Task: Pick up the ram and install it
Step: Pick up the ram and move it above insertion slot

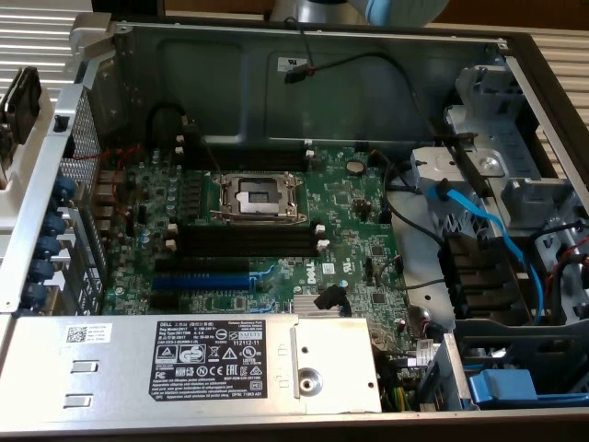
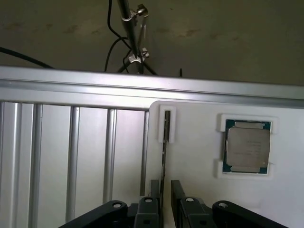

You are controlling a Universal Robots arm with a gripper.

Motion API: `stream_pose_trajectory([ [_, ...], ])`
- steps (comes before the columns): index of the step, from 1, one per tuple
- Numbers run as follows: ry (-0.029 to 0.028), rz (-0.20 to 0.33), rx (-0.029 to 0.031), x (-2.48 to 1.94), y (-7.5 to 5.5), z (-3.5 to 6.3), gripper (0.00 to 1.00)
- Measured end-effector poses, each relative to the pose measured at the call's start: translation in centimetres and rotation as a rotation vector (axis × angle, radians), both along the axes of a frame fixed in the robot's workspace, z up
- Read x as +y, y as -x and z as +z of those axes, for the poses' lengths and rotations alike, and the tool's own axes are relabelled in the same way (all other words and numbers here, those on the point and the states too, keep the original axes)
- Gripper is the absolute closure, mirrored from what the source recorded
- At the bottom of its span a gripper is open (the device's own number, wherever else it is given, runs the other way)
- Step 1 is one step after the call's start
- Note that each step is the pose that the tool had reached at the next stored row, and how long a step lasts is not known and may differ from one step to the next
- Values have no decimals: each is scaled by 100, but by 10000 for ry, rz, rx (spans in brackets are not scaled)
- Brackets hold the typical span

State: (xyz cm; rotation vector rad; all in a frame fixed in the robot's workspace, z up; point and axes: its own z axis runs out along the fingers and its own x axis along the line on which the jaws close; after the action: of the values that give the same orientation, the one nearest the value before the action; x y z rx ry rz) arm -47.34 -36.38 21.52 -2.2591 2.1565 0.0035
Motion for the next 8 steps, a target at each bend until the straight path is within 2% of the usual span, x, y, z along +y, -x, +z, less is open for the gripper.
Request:
stream_pose_trajectory([
  [8,1,-1,4,-6,0,-36,76],
])
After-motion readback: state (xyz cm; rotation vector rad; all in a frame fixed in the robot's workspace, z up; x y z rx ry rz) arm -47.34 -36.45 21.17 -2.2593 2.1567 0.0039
